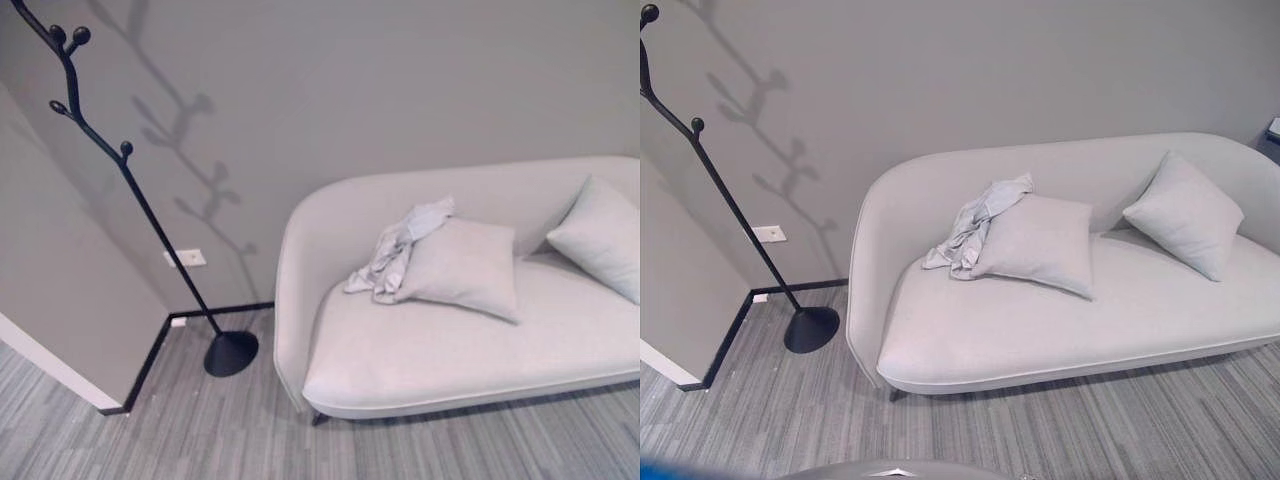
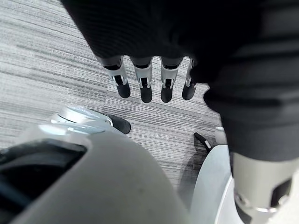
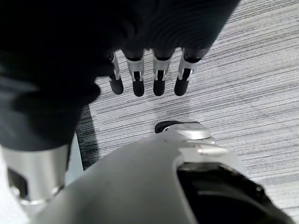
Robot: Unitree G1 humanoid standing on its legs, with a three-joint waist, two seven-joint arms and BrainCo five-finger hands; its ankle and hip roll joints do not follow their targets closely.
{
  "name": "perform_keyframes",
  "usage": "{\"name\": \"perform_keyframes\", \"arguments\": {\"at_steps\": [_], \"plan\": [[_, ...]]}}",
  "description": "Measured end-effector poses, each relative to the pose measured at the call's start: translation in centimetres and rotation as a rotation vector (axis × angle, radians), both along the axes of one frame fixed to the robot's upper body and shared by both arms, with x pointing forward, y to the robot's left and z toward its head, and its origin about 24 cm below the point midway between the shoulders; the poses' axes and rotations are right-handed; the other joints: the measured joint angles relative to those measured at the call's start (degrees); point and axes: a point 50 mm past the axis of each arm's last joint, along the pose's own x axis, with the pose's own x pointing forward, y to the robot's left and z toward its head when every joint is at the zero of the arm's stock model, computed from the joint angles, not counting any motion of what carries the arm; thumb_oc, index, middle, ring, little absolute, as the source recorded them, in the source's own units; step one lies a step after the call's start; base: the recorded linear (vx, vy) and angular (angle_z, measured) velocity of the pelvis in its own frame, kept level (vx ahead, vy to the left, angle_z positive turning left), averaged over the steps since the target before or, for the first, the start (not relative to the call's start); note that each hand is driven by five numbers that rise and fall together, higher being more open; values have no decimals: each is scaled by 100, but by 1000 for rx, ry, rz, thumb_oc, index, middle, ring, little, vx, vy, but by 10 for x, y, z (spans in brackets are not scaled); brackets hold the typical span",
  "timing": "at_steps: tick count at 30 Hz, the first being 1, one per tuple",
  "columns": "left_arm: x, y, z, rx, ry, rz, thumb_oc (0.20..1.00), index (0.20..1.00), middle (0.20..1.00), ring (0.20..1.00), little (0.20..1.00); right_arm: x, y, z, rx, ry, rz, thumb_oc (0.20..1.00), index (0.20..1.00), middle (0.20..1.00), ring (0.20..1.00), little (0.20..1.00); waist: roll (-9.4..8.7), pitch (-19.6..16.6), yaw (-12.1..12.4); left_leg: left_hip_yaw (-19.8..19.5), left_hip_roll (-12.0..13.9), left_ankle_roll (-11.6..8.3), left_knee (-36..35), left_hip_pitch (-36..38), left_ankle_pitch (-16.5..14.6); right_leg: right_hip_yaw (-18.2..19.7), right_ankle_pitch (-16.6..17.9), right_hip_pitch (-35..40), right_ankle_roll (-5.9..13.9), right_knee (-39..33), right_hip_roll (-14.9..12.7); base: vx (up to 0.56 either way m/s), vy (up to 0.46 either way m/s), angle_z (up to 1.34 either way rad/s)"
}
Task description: Hang the clothes on the sofa on the clothes rack.
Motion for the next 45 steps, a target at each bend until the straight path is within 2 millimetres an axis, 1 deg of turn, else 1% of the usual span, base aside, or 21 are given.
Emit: {"name": "perform_keyframes", "arguments": {"at_steps": [8, 13, 14, 16, 18, 19, 20, 21, 23, 26, 28, 30, 31, 34, 35, 37, 38, 40, 41, 44, 45], "plan": [[2, 0, 0, 3, 0, -30, 1000, 1000, 1000, 1000, 1000, 1, 0, 0, 0, -7, 4, 1000, 1000, 1000, 1000, 1000, 11, 4, 2, -6, 21, 1, 1, -28, 0, -11, -54, -69, -29, 113, 21, -2, -15, 1], [6, -1, 0, 11, 2, -118, 1000, 1000, 1000, 1000, 1000, 3, -1, 0, 3, -12, 5, 1000, 1000, 1000, 1000, 1000, 24, 10, -1, -14, 34, 2, 16, -112, 3, -26, -113, -210, -58, 255, 29, -17, -37, 1], [7, -1, 0, 11, 1, -125, 1000, 1000, 1000, 1000, 1000, 3, -1, 1, 3, -12, 5, 1000, 1000, 1000, 1000, 1000, 102, 44, 2, -13, 40, 14, 30, -137, 11, -26, -130, -238, -67, 298, 45, -78, -31, 1], [11, -1, 1, 17, -4, -176, 1000, 1000, 1000, 1000, 1000, 4, -2, 1, 1, -17, 7, 1000, 1000, 1000, 1000, 1000, 94, 62, 0, -40, 19, -25, 225, -341, 29, -50, -185, -406, -89, 434, 23, -100, -10, 8], [18, 3, 2, 27, -11, -179, 1000, 1000, 1000, 1000, 1000, 14, -1, 2, 3, -38, 10, 1000, 1000, 1000, 1000, 1000, 29, 215, 0, -235, -135, -261, 727, -649, 189, -84, -188, -480, -96, 462, -55, -77, 8, 28], [26, 7, 4, 40, -29, -163, 1000, 1000, 1000, 1000, 1000, 21, 0, 2, 4, -52, 15, 1000, 1000, 1000, 1000, 1000, -105, 390, 13, -441, -282, -465, 1137, -933, 403, -86, -158, -471, -142, 395, -192, 6, 68, 34], [29, 8, 4, 44, -36, -155, 1000, 1000, 1000, 1000, 1000, 26, 0, 3, 3, -61, 21, 1000, 1000, 1000, 1000, 1000, -222, 500, 40, -610, -412, -504, 1330, -1122, 654, -90, -120, -435, -186, 249, -308, 119, 164, 39], [27, 9, 4, 49, -34, -118, 1000, 1000, 1000, 1000, 1000, 28, 0, 3, -1, -67, 23, 1000, 1000, 1000, 1000, 1000, -244, 521, 24, -621, -337, -454, 1290, -1232, 657, -219, 31, -270, -252, -61, -388, 121, 163, 42], [29, 13, 5, 61, -42, -88, 1000, 1000, 1000, 1000, 1000, 26, 1, 3, 1, -58, 22, 1000, 1000, 1000, 1000, 1000, -285, 525, -16, -451, 58, -439, 707, -1190, 669, -430, 70, -97, -295, -477, -352, 135, 163, 40], [29, 15, 5, 71, -44, -90, 1000, 1000, 1000, 1000, 1000, 24, -1, 3, -9, -55, 22, 1000, 1000, 1000, 1000, 1000, -314, 560, -27, -63, 669, -456, -236, -1227, 709, -422, 106, -12, -284, -662, -306, 160, 206, 32], [38, 18, 7, 83, -62, -123, 1000, 1000, 1000, 1000, 1000, 24, -3, 3, -22, -52, 15, 1000, 1000, 1000, 1000, 1000, -331, 592, -47, 14, 843, -477, -301, -1607, 698, -333, 150, -42, -220, -760, -286, 241, 278, 43], [42, 15, 7, 84, -75, -146, 1000, 1000, 1000, 1000, 1000, 23, -9, 4, -42, -48, -25, 1000, 1000, 1000, 1000, 1000, -281, 594, 5, -205, 636, -484, -298, -1667, 693, -118, 315, 120, 57, -945, -410, 353, 444, 3], [40, 12, 7, 77, -71, -145, 1000, 1000, 1000, 1000, 1000, 24, -12, 5, -49, -48, -31, 1000, 1000, 1000, 1000, 1000, -233, 589, 18, -163, 549, -477, -294, -1549, 697, -1, 332, 174, 158, -1014, -469, 308, 406, -51], [30, 4, 4, 55, -48, -133, 1000, 1000, 1000, 1000, 1000, 35, -19, 8, -63, -91, -37, 1000, 1000, 1000, 1000, 1000, -30, 525, 4, -135, 343, -436, -300, -1237, 685, 312, 371, 203, 283, -1068, -610, 225, 321, -86], [34, -1, 3, 42, -53, -156, 1000, 1000, 1000, 1000, 1000, 28, -19, 7, -68, -68, -28, 1000, 1000, 1000, 1000, 1000, 73, 403, -63, -9, 74, -460, -265, -983, 756, 481, 312, 253, 554, -1093, -864, 199, 305, -67], [38, 8, 5, 66, -66, -168, 1000, 1000, 1000, 1000, 1000, 21, -5, 3, -29, -40, 10, 1000, 1000, 1000, 1000, 1000, -133, 396, -64, 200, -186, -281, -262, -958, 734, 486, 320, 173, 609, -921, -1149, 160, 324, -46], [50, 14, 9, 90, -104, -205, 1000, 1000, 1000, 1000, 1000, 21, 12, 0, 12, -48, 24, 1000, 1000, 1000, 1000, 1000, -354, 393, -108, 346, -474, -93, -261, -969, 670, 494, 274, 19, 654, -764, -1455, 114, 324, -25], [63, 11, 11, 96, -136, -252, 1000, 1000, 1000, 1000, 1000, 26, 19, -1, 30, -69, 33, 1000, 1000, 1000, 1000, 1000, -479, 394, -172, 391, -751, 51, -258, -979, 605, 517, 279, -120, 693, -569, -1679, 87, 298, -12], [72, 7, 12, 96, -153, -302, 1000, 1000, 1000, 1000, 1000, 30, 18, 0, 24, -76, 40, 1000, 1000, 1000, 1000, 1000, -541, 374, -148, 455, -909, 170, -254, -954, 554, 553, 353, -213, 824, -427, -1786, 92, 287, -12], [81, -13, 12, 63, -176, -395, 1000, 1000, 1000, 1000, 1000, 50, 11, 5, -10, -120, 98, 1000, 1000, 1000, 1000, 1000, -383, 436, -173, 646, -1243, 512, -252, -804, 396, 680, 413, -562, 789, 270, -2083, 86, 277, -25], [81, -14, 12, 62, -175, -395, 1000, 1000, 1000, 1000, 1000, 54, 8, 6, -24, -130, 103, 1000, 1000, 1000, 1000, 1000, -343, 432, -149, 729, -1299, 581, -251, -755, 370, 674, 487, -705, 784, 514, -2135, 98, 259, -36]]}}
